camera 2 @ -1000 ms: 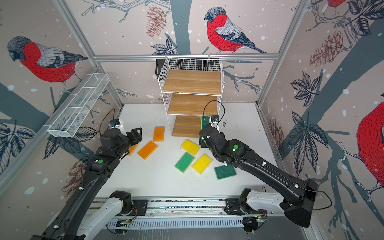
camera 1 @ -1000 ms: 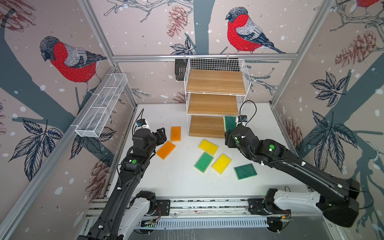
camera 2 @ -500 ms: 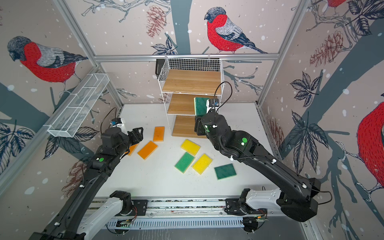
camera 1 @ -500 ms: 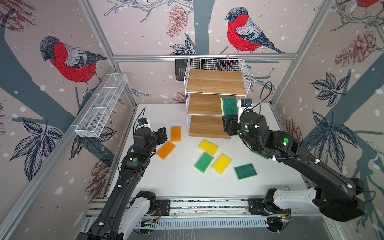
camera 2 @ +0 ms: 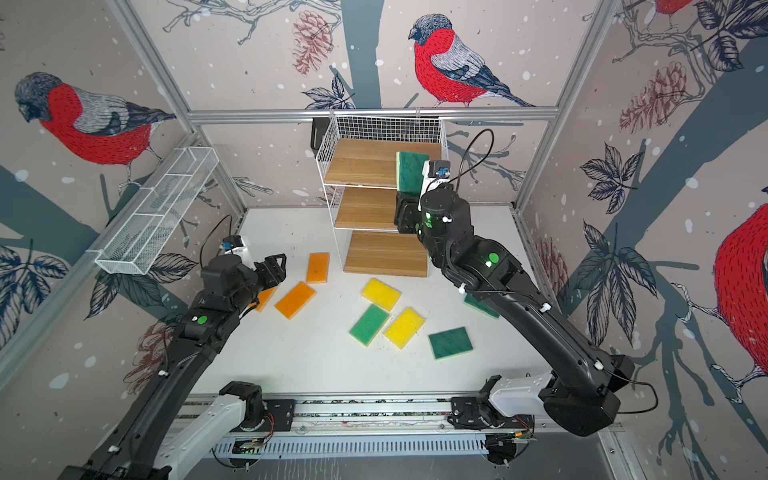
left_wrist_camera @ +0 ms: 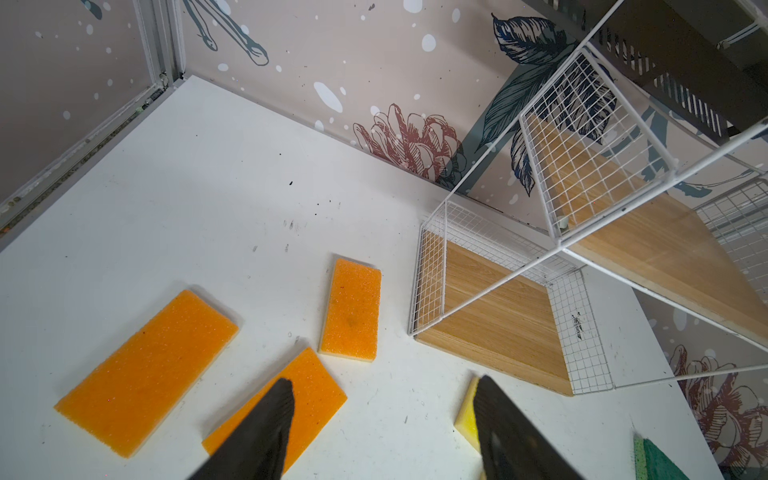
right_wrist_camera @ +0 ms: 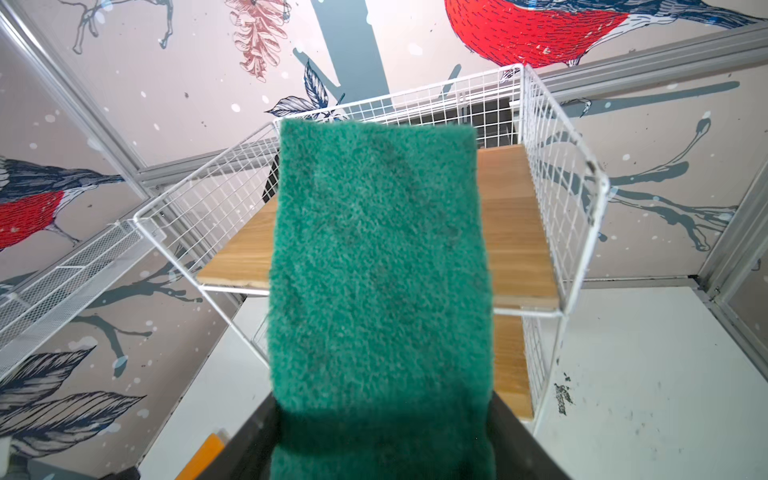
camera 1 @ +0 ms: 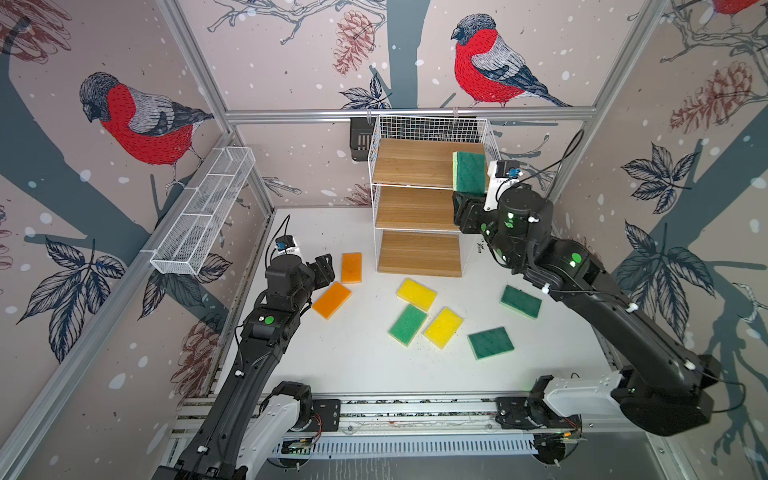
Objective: Place and organize the cleaning sponges onto the shelf
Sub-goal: 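Lift the green sponge with the right gripper up to the top shelf, then lower the green sponge onto the top shelf board with the right gripper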
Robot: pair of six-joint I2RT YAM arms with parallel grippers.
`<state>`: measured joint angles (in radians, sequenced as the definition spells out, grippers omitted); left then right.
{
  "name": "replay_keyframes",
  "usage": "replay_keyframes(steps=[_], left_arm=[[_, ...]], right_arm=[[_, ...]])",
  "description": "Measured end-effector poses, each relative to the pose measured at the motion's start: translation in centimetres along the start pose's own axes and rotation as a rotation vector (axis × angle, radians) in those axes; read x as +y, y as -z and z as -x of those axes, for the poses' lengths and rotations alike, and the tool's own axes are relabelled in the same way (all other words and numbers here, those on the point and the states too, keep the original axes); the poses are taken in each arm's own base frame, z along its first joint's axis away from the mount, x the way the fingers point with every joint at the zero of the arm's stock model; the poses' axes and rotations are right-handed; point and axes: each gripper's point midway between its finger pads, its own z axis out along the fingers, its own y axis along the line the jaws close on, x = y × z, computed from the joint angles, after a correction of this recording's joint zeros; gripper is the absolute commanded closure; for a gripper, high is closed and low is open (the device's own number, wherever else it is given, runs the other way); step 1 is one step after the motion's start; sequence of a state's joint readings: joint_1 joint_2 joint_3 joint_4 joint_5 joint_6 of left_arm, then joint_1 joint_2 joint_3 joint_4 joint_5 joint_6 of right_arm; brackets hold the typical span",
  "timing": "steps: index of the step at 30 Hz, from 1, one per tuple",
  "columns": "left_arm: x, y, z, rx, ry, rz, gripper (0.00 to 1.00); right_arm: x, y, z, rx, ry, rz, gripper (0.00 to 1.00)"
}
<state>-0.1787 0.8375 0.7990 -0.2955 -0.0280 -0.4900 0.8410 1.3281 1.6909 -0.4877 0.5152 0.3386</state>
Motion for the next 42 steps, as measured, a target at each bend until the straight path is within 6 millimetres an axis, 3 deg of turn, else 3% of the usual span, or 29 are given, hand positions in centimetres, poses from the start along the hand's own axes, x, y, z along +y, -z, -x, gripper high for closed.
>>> replay_keyframes(steps=[7, 19, 42], left_arm=[[0.0, -0.1, -0.1, 0.004, 0.000, 0.002, 0.30], [0.2, -0.5, -0.6, 0.022, -0.001, 0.006, 0.30], [0.1, -1.1, -1.3, 0.039, 0.000, -0.015, 0.29]], right_arm=[[-0.5, -2.5, 1.7, -0.023, -0.004, -0.007, 0.35], [-2.1, -7.5, 0.8, 0.017, 0.045, -0.076, 0.35], [-4.5, -11.0, 0.9, 0.016, 0.130, -0.248, 0.31]])
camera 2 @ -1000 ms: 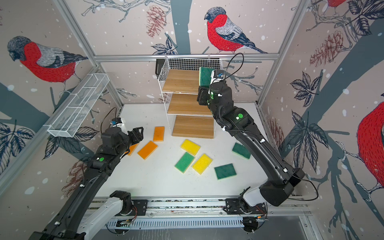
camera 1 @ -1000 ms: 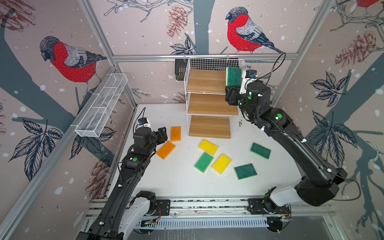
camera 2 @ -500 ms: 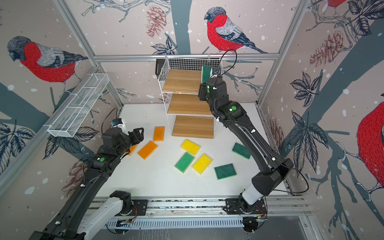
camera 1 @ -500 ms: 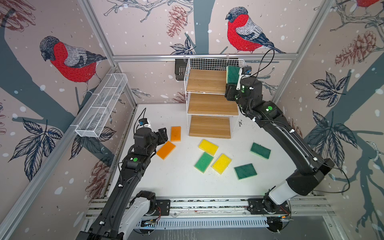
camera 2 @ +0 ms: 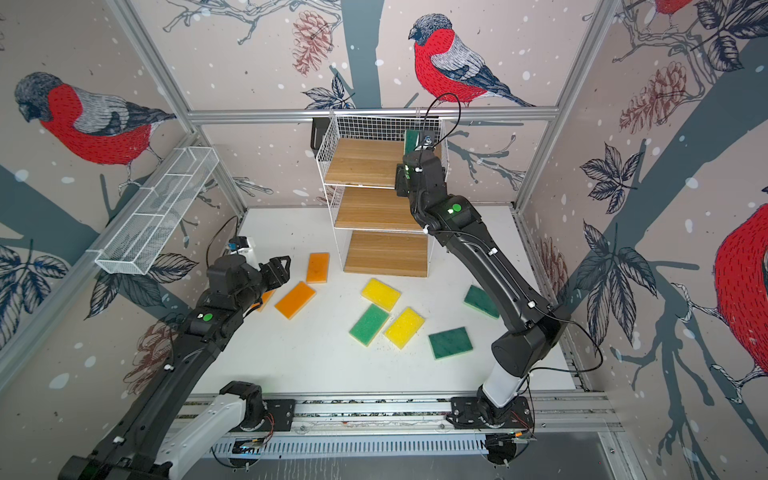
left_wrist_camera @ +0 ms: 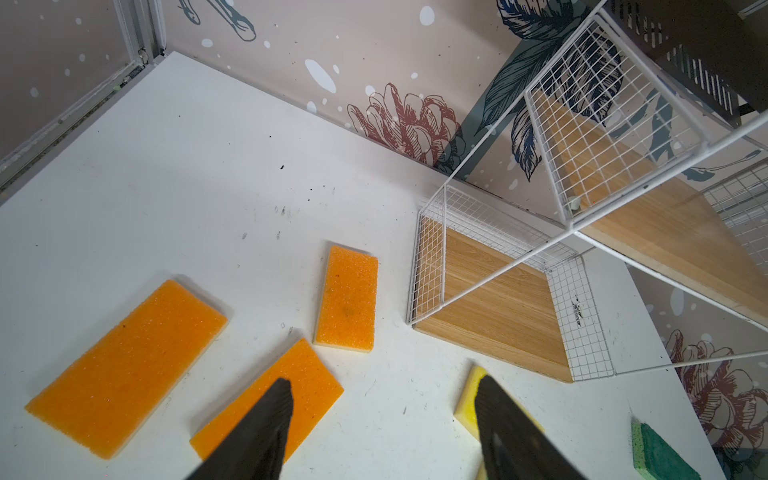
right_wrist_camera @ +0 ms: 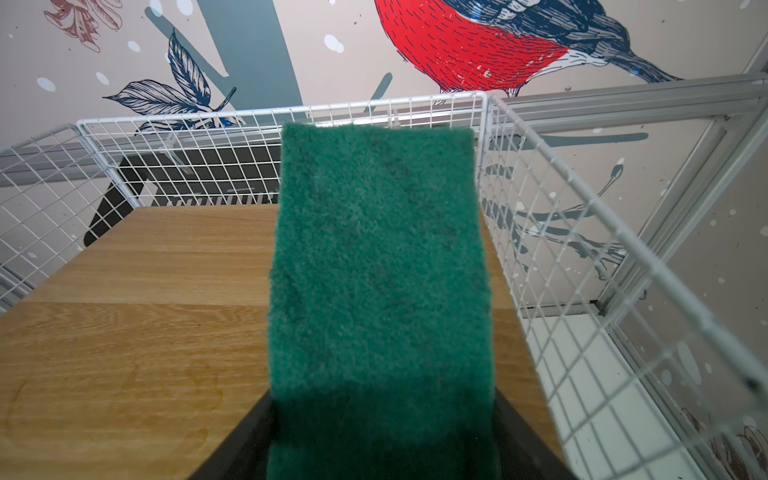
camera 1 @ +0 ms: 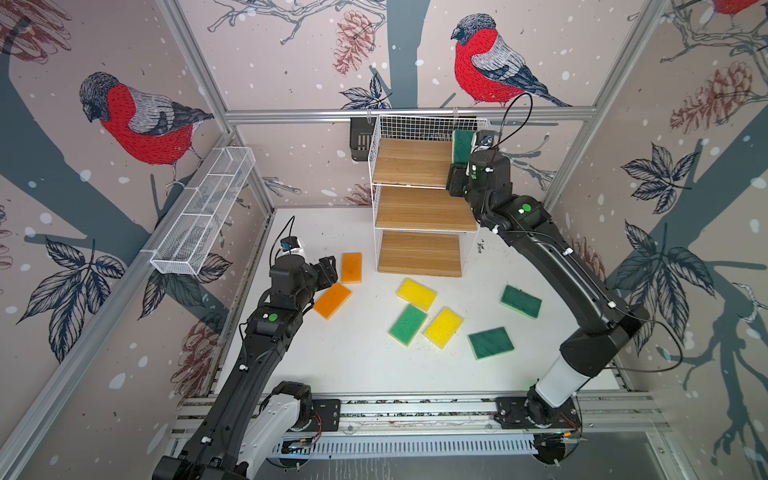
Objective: Place and organize the cleaning sponges onto the shelf
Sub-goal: 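Lower the green sponge onto the top shelf board with the right gripper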
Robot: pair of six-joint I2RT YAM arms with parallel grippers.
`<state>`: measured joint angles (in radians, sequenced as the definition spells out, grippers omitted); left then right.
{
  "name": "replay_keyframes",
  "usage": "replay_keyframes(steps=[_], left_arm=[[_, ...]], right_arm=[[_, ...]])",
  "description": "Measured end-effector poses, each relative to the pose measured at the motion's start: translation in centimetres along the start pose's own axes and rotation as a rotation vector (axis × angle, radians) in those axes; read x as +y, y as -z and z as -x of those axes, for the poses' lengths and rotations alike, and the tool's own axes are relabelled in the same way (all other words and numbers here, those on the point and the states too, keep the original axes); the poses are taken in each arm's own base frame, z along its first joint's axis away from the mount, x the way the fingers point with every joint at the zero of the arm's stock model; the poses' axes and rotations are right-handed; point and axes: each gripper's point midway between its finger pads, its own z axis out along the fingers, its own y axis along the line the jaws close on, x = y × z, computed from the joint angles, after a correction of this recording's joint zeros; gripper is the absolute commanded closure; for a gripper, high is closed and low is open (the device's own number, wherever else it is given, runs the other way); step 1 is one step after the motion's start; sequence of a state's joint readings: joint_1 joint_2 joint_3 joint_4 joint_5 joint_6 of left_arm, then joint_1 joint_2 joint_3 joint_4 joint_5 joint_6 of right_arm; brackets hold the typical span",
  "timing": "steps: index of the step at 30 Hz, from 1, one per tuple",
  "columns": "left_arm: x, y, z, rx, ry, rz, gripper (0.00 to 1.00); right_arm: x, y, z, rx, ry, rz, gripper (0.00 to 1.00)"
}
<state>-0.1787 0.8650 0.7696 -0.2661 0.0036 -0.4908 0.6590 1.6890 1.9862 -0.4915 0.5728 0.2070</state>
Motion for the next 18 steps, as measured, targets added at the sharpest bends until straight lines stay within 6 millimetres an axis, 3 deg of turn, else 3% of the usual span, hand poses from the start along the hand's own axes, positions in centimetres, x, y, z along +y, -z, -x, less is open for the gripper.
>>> replay_keyframes(steps=[18], left_arm=[[0.06, -0.33, -0.73, 0.023, 0.008, -0.007, 0.29]], right_arm=[[-1.06, -0.54, -0.46, 0.013, 0.047, -0.103, 0.20]])
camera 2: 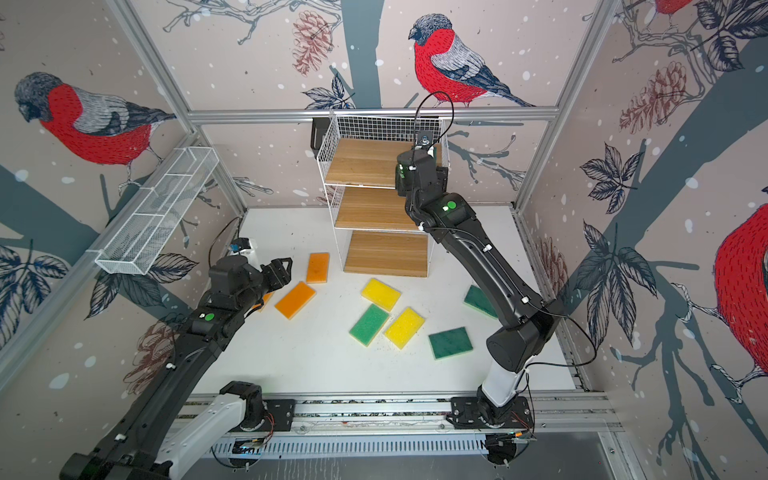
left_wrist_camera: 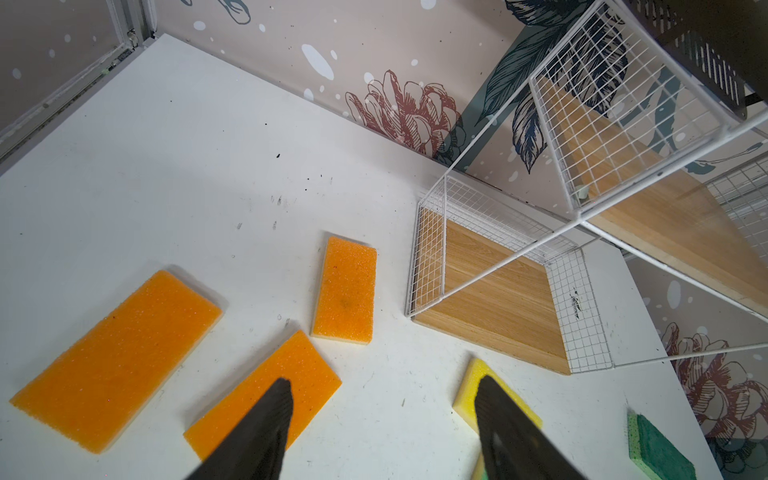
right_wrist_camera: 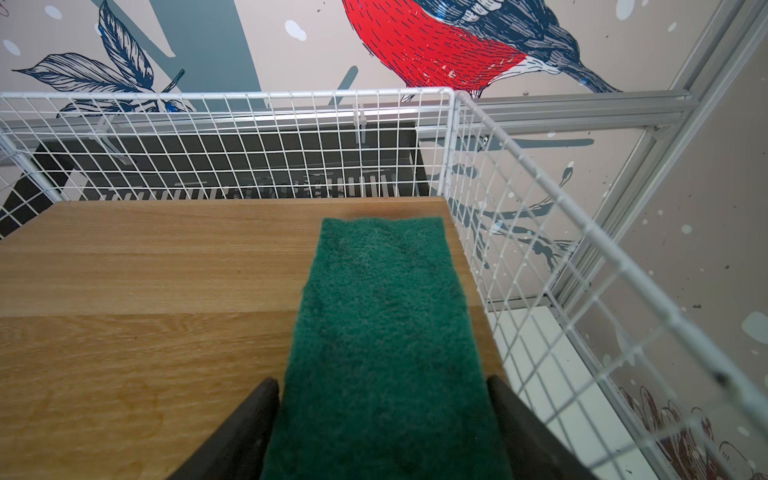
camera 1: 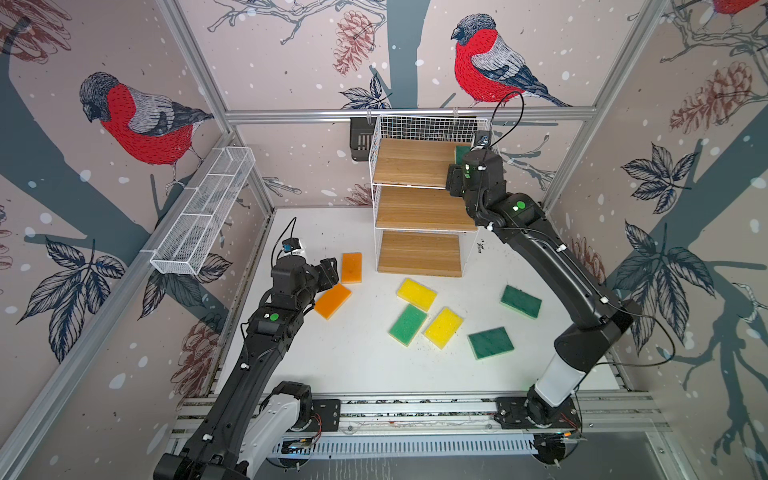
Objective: Place and organize the cleaning sponges onto the shelf
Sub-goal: 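Lower the green sponge onto the top shelf board with the right gripper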
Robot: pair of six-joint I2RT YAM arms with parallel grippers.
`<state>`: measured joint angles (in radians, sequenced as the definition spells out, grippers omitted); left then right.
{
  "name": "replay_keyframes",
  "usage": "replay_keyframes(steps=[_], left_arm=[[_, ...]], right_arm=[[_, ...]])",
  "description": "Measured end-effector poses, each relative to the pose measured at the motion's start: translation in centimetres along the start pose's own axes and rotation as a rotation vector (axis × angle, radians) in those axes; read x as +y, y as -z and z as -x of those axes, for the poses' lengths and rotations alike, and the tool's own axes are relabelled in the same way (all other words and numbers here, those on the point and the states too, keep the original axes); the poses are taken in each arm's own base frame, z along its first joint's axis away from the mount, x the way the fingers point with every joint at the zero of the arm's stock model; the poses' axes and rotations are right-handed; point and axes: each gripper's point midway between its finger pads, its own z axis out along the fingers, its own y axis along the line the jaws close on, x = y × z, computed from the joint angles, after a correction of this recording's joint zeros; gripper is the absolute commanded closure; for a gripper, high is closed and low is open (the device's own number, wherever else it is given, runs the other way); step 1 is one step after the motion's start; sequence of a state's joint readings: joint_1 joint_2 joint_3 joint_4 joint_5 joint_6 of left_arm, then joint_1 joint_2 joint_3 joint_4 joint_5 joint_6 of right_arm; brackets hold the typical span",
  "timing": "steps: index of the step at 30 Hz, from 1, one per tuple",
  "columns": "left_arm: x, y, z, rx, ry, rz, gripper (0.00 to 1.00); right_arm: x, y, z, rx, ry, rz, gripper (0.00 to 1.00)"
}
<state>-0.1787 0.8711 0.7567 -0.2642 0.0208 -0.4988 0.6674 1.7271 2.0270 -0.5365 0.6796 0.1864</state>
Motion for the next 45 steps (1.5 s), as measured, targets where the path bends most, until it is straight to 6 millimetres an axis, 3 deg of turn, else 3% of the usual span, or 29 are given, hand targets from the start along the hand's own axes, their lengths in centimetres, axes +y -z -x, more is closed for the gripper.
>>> replay_keyframes(steps=[18, 29, 45], left_arm=[[-0.1, -0.1, 0.2, -0.008, 0.002, -0.006, 0.29], [-0.2, 0.1, 0.3, -0.012, 0.002, -0.012, 0.29], [-1.2, 1.2, 1.0, -0.018, -0.003, -0.048, 0.29]], right_arm=[[-0.4, 1.0, 0.2, 0.001, 0.016, -0.010, 0.13], [-0.1, 3.7, 1.2, -0.027, 0.000, 0.037, 0.11], [1.7, 8.4, 0.8, -0.039, 0.002, 0.144, 0.09]])
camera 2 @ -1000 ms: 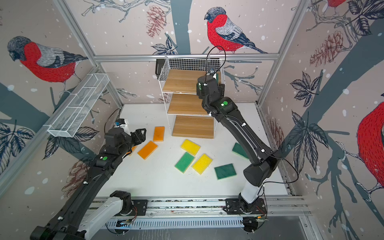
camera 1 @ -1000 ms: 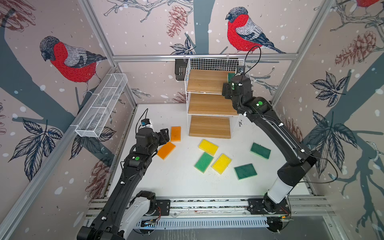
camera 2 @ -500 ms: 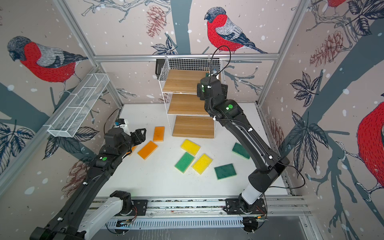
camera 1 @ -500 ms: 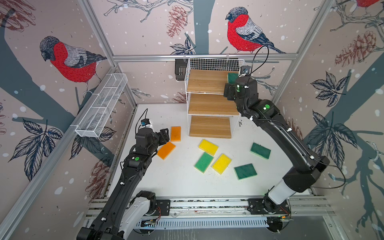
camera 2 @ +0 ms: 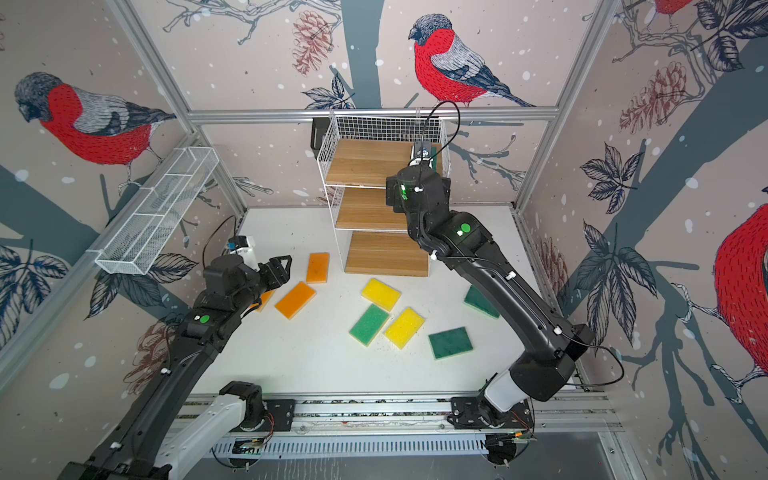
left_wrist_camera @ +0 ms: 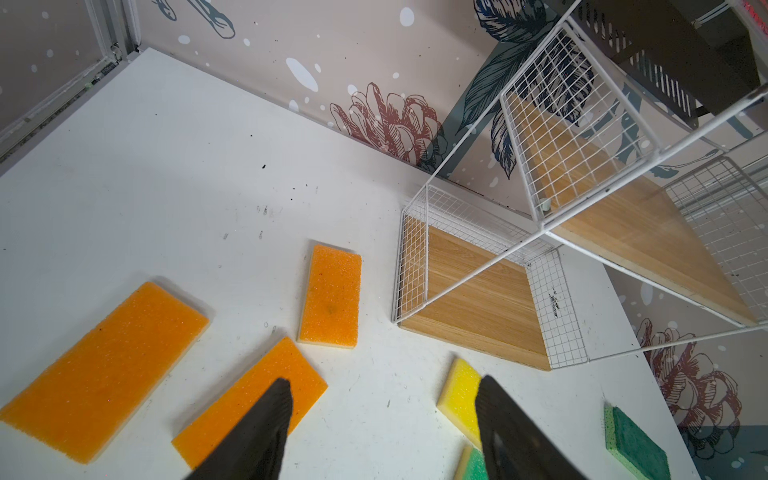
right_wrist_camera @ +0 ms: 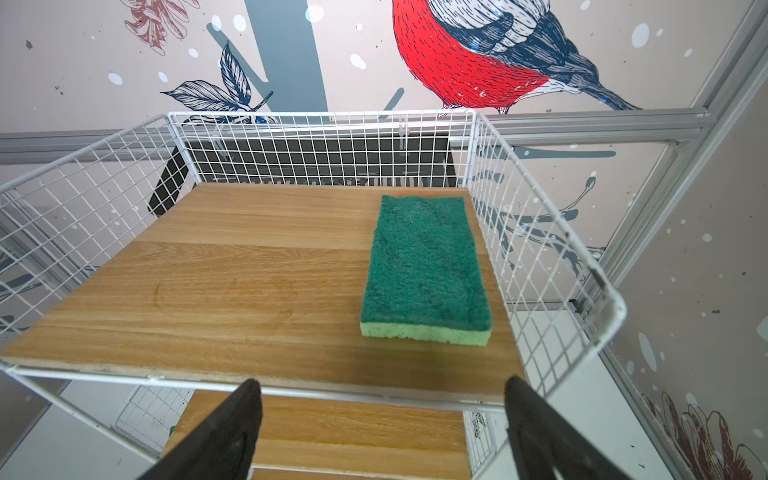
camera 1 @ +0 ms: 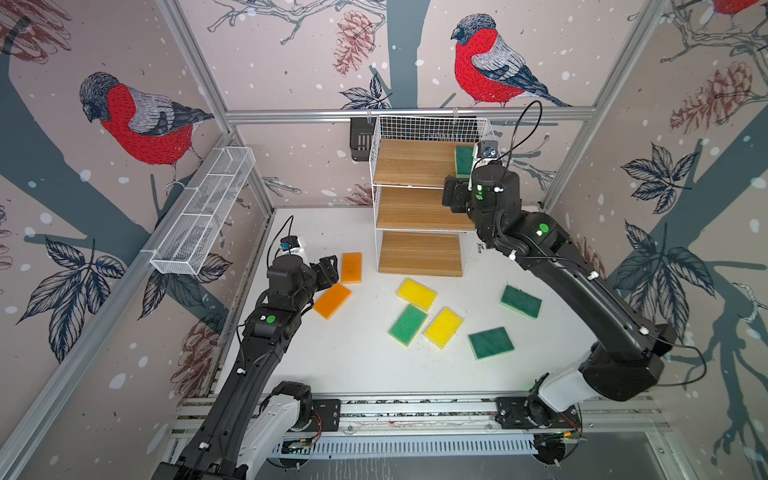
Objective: Place and organize the cleaning sponges onto the shelf
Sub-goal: 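Lower the green sponge onto the top shelf board with the right gripper, then open the right gripper and move it down toward the yellow sponges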
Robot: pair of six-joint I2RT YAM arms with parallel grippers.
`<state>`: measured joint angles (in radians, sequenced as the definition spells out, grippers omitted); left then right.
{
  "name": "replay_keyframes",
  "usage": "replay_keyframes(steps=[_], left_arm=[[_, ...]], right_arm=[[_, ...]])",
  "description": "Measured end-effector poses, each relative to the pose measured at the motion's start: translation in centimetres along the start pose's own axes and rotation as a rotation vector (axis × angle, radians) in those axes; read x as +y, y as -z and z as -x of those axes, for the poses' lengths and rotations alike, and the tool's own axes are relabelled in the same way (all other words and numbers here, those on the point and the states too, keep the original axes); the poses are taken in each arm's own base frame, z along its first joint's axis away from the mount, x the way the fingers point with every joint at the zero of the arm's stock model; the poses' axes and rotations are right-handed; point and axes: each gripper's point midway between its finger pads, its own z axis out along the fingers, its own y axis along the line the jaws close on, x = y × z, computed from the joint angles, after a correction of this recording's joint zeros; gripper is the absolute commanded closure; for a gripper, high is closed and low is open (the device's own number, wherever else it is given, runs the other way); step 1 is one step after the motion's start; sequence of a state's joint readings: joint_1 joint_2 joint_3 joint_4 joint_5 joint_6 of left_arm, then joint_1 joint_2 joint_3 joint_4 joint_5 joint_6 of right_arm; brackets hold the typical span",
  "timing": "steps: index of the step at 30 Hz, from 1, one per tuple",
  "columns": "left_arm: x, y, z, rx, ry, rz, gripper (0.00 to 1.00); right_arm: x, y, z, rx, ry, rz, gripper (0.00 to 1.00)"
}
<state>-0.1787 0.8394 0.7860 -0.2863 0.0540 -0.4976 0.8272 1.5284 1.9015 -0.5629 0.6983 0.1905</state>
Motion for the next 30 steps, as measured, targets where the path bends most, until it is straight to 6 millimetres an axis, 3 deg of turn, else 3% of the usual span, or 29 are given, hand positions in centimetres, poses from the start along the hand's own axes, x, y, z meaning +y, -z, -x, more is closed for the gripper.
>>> replay_keyframes(steps=[9, 24, 27, 30], left_arm=[[-0.2, 0.5, -1.4, 0.057, -0.021, -0.015, 0.28], [-1.0, -0.4, -5.0, 0.198, -0.083, -0.030, 0.28], [-0.9, -0.6, -5.4, 0.206, -0.096, -0.017, 0.28], [-0.6, -0.9, -6.0, 0.224, -0.098, -0.008, 0.28]], right_arm=[[0.8, 1.6, -2.9, 0.069, 0.012, 0.050, 0.08], [-1.4, 4.1, -9.6, 0.194, -0.064, 0.083, 0.09], [-1.5, 4.2, -11.6, 0.234, -0.096, 0.083, 0.09], [-1.8, 4.4, -15.0, 0.293, -0.134, 0.084, 0.10]])
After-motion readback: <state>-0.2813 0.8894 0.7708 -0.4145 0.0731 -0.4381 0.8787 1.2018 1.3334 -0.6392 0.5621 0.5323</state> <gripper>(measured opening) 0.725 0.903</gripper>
